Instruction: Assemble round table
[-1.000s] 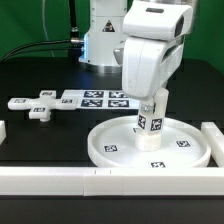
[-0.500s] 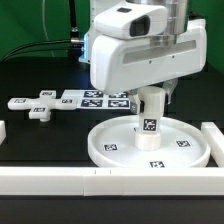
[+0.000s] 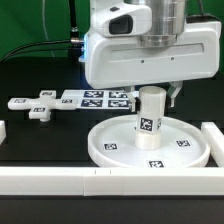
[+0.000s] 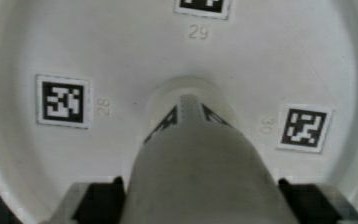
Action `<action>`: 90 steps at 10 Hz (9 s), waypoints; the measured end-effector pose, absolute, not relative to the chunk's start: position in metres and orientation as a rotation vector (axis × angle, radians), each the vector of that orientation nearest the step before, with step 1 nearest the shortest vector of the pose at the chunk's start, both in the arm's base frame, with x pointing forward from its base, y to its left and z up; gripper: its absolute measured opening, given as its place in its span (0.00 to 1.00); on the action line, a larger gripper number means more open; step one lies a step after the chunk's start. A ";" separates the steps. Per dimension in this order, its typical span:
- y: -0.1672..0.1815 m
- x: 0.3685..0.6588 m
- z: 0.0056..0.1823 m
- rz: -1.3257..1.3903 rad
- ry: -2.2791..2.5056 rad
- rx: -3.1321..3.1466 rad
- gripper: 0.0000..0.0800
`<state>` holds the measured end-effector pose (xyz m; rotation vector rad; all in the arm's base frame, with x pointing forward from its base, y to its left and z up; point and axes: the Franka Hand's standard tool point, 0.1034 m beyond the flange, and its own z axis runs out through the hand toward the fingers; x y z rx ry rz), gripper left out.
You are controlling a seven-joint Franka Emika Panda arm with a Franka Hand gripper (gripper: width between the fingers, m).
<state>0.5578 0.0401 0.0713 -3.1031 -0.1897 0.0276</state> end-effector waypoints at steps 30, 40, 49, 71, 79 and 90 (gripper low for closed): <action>0.037 0.560 0.072 0.009 -0.289 -3.031 0.81; 0.036 0.560 0.070 -0.031 -1.505 -2.707 0.81; 0.042 0.564 0.069 0.023 -2.361 -2.132 0.81; 0.037 0.561 0.065 0.026 -1.558 -2.788 0.51; 0.040 0.559 0.065 0.039 -0.309 -3.129 0.51; 0.044 0.557 0.064 0.066 1.125 -2.862 0.51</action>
Offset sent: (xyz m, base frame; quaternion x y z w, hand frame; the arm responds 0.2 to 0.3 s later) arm -0.0097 -0.0012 -0.0056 0.0231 0.0011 0.3001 0.9536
